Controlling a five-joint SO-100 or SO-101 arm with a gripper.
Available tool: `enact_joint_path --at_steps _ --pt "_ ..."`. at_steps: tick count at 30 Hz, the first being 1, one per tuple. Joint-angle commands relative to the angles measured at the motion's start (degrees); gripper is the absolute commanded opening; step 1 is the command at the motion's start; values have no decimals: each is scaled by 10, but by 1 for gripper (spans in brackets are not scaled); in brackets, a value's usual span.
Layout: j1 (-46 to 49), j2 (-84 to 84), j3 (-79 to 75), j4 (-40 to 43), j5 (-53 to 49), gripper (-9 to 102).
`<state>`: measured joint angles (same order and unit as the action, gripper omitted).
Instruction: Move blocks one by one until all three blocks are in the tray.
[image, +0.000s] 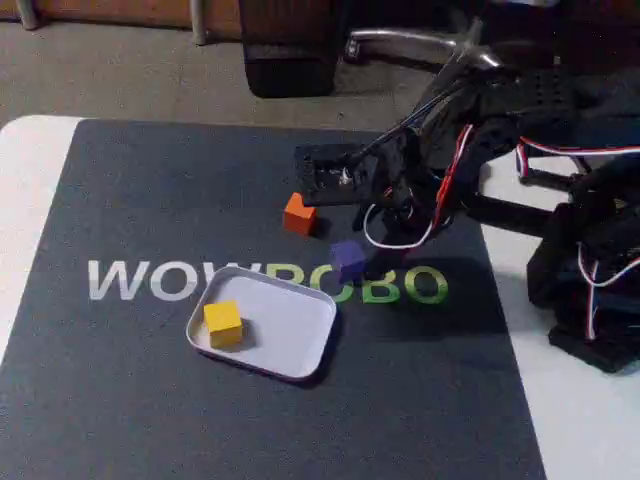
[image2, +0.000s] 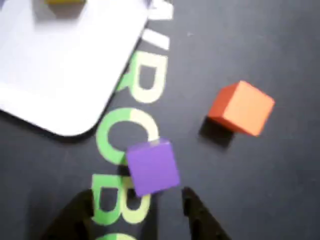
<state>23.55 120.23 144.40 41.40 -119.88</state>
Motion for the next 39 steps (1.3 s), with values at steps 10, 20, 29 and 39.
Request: enact_joint_path --at_steps 10,20,29,39 --pt "25 -78 -44 -27 -22 19" --pt "30 -162 -69 -76 -35 19" --pt "-10 -192 -97 -80 -13 15" --pt "-26 -237 -144 -86 15 9"
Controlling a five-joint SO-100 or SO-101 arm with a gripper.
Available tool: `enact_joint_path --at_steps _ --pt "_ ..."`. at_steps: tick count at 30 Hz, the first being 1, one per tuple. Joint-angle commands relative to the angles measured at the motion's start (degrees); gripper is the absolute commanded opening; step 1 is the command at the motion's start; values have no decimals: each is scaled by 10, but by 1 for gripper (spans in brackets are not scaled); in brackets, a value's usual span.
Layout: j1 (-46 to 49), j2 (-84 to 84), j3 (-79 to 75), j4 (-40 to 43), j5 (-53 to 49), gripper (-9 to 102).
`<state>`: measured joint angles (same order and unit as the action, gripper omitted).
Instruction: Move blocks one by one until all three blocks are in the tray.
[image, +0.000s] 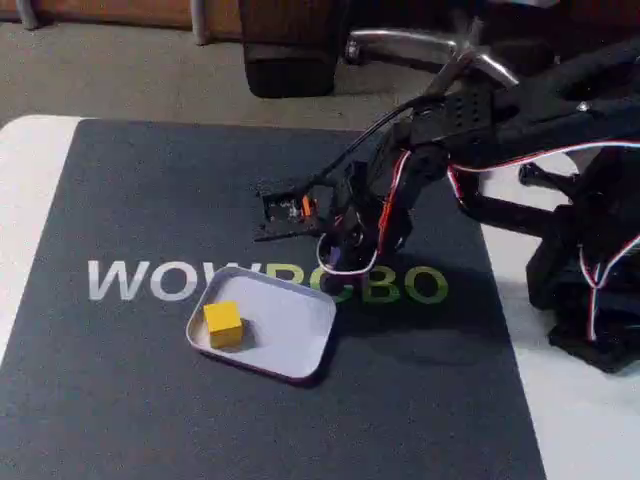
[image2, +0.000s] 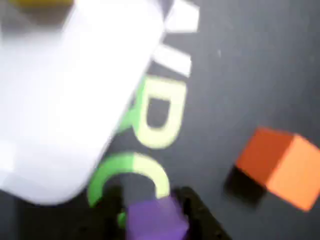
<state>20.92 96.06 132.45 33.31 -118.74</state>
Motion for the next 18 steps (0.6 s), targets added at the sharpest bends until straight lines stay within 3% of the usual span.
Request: enact_joint_path --at_steps 1,18 --pt "2 6 -25 -5 4 8" --pt "19 36 11 -8 -37 17"
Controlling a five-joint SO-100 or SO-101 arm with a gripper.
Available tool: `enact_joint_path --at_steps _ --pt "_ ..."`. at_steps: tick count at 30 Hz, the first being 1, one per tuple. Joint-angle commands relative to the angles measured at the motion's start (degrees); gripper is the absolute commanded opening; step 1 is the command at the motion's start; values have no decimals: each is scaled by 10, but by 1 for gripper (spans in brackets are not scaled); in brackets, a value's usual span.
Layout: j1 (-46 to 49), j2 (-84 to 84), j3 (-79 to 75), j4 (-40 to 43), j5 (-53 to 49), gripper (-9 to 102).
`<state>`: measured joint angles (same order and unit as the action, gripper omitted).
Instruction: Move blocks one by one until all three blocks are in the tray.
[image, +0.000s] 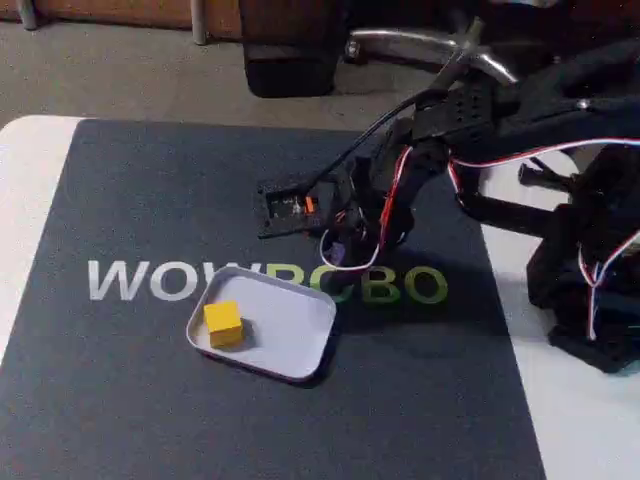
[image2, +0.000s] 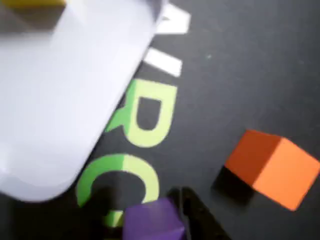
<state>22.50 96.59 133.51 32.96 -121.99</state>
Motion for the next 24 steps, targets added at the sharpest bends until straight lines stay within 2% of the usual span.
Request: enact_joint_path --at_steps 1,19,23,24 --pt "4 33 2 -4 -6 17" --pt "35 90 58 -4 -43 13" --pt "35 90 59 -5 -40 8" --pt "34 91 59 -7 -35 3"
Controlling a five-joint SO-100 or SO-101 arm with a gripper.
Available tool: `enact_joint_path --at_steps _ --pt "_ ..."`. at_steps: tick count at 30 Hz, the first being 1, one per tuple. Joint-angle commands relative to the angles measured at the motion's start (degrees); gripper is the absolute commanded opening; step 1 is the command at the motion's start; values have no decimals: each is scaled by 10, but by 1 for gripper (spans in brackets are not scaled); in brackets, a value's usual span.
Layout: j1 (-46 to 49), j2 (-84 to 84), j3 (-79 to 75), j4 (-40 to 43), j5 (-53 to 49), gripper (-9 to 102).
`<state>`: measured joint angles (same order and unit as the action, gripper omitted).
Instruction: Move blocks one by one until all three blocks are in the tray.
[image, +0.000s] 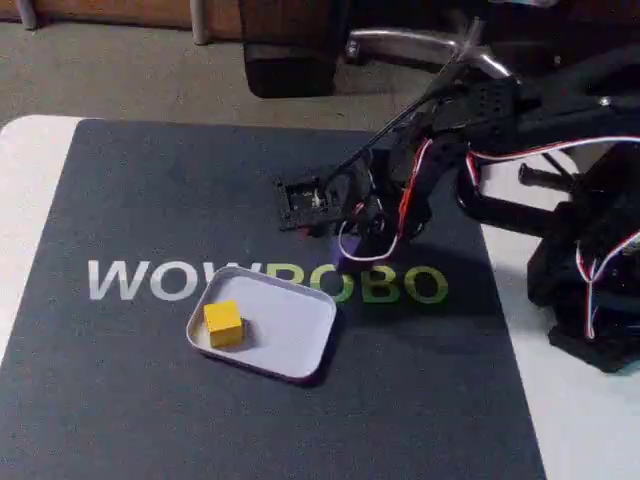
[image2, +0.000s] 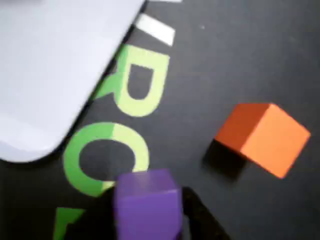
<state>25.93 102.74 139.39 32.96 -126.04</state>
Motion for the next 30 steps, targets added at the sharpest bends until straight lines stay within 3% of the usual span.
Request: enact_joint_path --at_steps 1,3,9,15,22,30 --pt "0 29 1 -11 11 -2" --pt "-4 34 9 -29 31 -8" --pt "-27 111 25 -32 90 -8" --pt "-109 182 30 -35 184 -8" --pt "-178 171 11 -38 201 -8" --pt "-186 107 -12 -92 203 12"
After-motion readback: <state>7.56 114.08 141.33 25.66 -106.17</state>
